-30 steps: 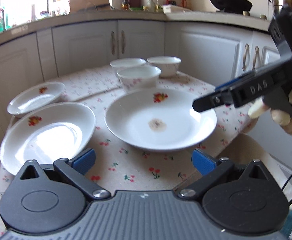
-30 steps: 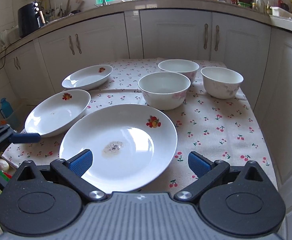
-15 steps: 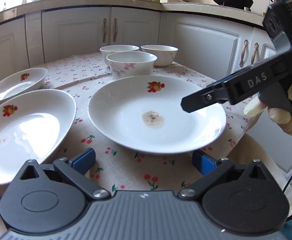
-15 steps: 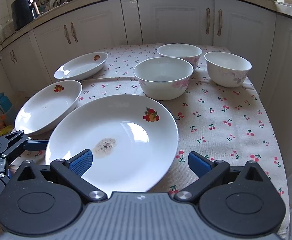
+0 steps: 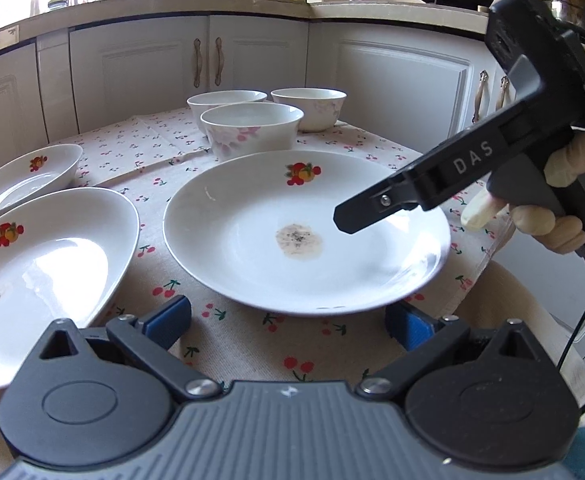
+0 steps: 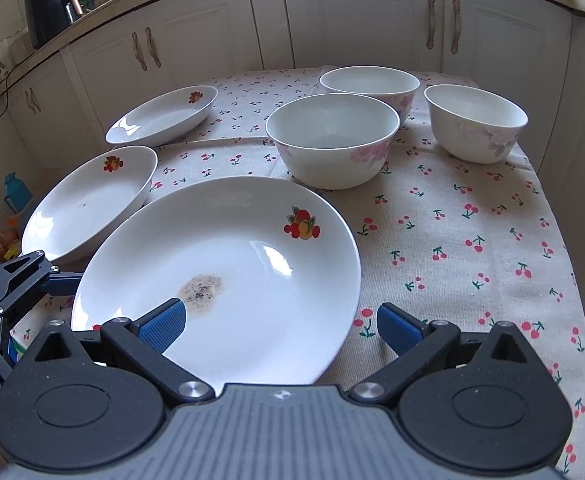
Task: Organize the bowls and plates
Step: 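Carry the held plate with the right gripper over another white plate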
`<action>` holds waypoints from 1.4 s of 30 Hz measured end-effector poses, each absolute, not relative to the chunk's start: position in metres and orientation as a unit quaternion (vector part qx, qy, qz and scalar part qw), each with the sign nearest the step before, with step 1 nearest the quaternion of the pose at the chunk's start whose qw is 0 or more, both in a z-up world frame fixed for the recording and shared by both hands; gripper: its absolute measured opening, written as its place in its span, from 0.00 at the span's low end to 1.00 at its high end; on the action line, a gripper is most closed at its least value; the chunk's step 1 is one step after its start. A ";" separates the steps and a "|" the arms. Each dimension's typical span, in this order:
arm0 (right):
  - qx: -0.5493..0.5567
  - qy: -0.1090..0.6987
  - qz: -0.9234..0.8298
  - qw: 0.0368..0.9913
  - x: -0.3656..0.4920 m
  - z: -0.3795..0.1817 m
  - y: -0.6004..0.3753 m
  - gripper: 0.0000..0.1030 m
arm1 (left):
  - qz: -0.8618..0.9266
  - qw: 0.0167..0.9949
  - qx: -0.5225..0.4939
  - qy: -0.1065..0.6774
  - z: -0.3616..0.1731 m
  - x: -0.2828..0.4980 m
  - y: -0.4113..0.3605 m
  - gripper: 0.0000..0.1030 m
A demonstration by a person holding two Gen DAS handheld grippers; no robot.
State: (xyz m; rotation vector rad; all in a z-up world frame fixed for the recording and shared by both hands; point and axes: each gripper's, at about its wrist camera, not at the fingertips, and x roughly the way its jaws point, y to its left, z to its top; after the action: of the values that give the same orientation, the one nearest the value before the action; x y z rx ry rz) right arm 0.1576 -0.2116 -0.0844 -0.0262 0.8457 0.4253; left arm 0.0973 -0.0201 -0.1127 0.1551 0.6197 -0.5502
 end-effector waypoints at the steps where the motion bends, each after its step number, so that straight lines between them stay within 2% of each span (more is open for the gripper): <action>1: -0.014 0.408 0.206 0.889 0.159 -0.085 -0.211 1.00 | -0.268 0.913 0.076 0.299 -0.113 0.097 -0.020 1.00; 22: -0.021 0.414 0.279 0.866 0.206 -0.083 -0.214 0.99 | -0.297 0.907 0.098 0.282 -0.110 0.097 -0.020 0.99; 23: -0.021 0.416 0.284 0.864 0.208 -0.083 -0.213 0.98 | -0.299 0.907 0.099 0.280 -0.110 0.097 -0.020 0.99; 25: -0.023 0.422 0.295 0.857 0.213 -0.084 -0.213 0.90 | -0.299 0.907 0.102 0.278 -0.110 0.097 -0.021 0.99; 33: -0.018 0.431 0.321 0.843 0.226 -0.082 -0.214 0.73 | -0.306 0.906 0.102 0.275 -0.111 0.097 -0.022 0.99; 42: -0.010 0.432 0.330 0.839 0.230 -0.082 -0.217 0.69 | -0.309 0.903 0.105 0.281 -0.110 0.099 -0.022 0.99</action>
State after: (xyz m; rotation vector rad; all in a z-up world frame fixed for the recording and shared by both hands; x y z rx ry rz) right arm 0.2302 -0.2170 -0.0820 -0.0215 0.9132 0.6982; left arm 0.0994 -0.0219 -0.1105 0.2171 0.5801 -0.6393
